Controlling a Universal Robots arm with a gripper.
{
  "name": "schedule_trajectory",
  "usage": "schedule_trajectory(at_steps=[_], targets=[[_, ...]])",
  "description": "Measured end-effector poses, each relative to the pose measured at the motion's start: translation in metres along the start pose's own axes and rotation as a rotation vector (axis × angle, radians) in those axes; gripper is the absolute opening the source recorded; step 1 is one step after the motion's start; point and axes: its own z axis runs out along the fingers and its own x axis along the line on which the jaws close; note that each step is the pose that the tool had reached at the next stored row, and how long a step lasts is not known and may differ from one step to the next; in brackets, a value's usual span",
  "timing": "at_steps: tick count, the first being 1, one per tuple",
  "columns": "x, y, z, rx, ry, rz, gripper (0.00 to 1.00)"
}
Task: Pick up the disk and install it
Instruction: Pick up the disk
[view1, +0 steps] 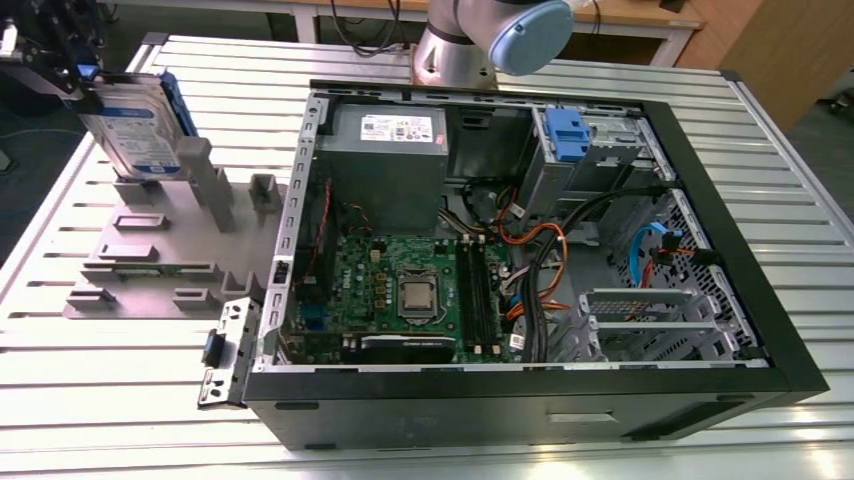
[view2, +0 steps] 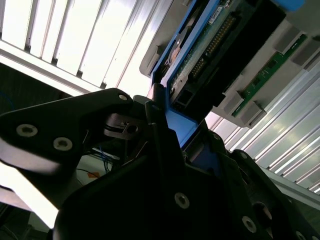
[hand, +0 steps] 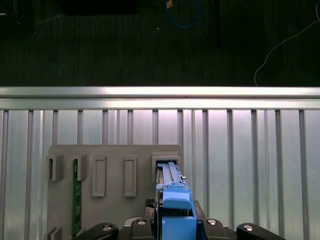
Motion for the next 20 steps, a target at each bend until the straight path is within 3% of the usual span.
schedule_trajectory(at_steps=[20], targets=[[-0.0001,0.0002,-0.0052,0.0,-0.0001,0.0,0.36]])
